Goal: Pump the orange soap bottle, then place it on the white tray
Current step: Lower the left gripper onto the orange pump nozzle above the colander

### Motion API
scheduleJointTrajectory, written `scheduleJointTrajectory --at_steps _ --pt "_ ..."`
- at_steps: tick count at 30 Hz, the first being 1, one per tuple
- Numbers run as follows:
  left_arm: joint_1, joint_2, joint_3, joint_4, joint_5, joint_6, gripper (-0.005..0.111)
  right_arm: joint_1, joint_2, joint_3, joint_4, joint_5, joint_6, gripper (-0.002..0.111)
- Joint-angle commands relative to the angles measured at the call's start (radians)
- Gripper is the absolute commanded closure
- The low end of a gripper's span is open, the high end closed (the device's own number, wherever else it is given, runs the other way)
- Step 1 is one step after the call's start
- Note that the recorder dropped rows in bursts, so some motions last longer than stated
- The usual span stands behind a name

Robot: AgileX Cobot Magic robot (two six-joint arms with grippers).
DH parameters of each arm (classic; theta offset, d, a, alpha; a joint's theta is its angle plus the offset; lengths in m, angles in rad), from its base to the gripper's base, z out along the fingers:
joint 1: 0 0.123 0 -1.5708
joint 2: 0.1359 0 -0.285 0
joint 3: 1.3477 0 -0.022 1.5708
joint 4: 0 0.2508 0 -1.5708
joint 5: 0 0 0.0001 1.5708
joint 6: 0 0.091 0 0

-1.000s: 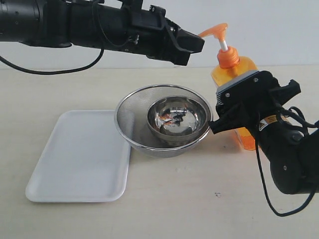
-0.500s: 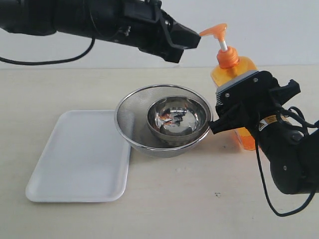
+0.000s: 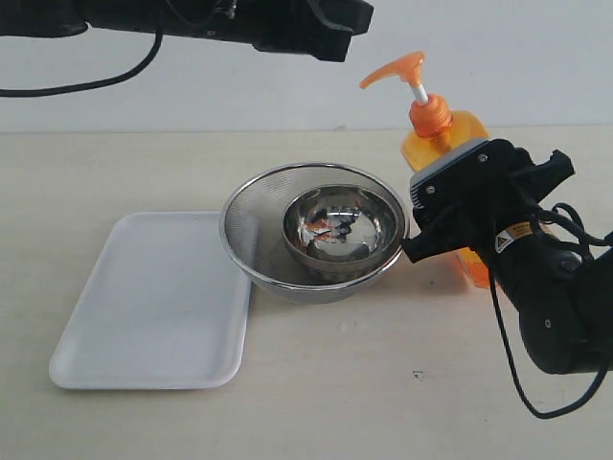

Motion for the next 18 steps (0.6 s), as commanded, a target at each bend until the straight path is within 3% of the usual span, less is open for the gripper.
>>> scheduleJointTrajectory --at_steps 1,18 --pt "-0.004 0.019 -0.029 -0.041 -0.001 0.024 0.102 -0.001 -0.024 -0.001 -0.004 -0.051 -0.036 0.108" --pt "-0.004 0.11 -0.076 -0.064 0.072 0.011 0.102 -0.001 -0.024 -0.001 -0.014 -0.054 -0.048 0.108"
